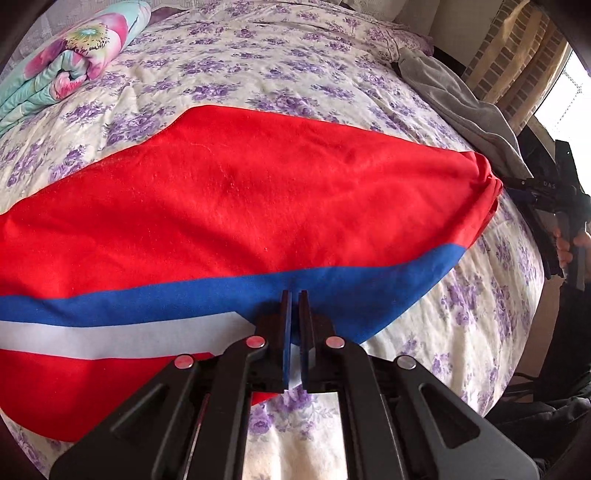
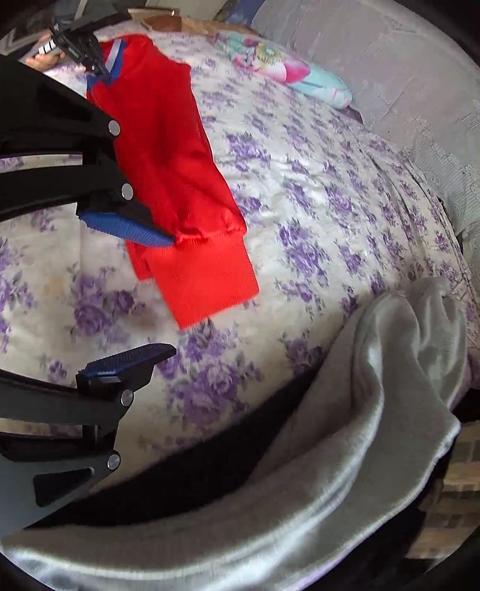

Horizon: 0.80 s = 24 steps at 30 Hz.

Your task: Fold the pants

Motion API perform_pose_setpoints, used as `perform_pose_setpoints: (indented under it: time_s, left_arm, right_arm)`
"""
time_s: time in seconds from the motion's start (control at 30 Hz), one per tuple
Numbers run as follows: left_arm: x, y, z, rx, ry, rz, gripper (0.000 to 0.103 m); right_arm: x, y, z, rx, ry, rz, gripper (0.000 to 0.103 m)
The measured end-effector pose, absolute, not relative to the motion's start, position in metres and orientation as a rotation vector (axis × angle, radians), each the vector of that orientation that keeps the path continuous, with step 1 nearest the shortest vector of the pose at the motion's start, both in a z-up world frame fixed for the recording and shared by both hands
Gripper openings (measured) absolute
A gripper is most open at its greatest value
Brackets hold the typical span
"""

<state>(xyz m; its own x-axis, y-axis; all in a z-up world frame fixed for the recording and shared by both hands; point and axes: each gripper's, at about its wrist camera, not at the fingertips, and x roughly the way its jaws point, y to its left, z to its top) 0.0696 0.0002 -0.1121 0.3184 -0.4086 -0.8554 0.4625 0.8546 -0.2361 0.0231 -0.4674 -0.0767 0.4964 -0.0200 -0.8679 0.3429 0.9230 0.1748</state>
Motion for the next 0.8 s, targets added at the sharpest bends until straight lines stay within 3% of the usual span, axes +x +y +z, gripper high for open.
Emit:
perform_pose_setpoints:
  time_s: [0.1,0.23,0.3,0.57,0.67,0.8]
  left_arm:
    - [0.070,0.015,-0.103,0.031,1.104,-0.569,0.003]
    - [0.085,0.059,-0.095,-0.018,1.099,-0.426,0.017]
    - [0.092,0.087,-0.095,-0.049,1.098,-0.351,0.019]
    - [0.090,0.163,-0.094,-0.210,1.083,-0.334,0.008]
    - [0.090,0.179,-0.098,-0.246,1.080,-0.346,0.001]
    - [0.093,0.190,-0.107,-0.319,1.083,-0.393,0.002]
  right_arm:
    - [0.019,-0.446,-0.045,0.204,0.972,-0.277,0.054]
    - [0.043,-0.376,-0.018,0.154,0.932,0.030,0.054]
    - [0.067,-0.326,-0.015,0.122,0.946,0.204,0.057]
    - [0.185,-0.133,-0.045,-0.059,1.091,0.619,0.057]
    - [0.216,-0.098,-0.061,-0.097,1.167,0.659,0.057]
    - [0.231,-0.081,-0.082,-0.120,1.252,0.684,0.051]
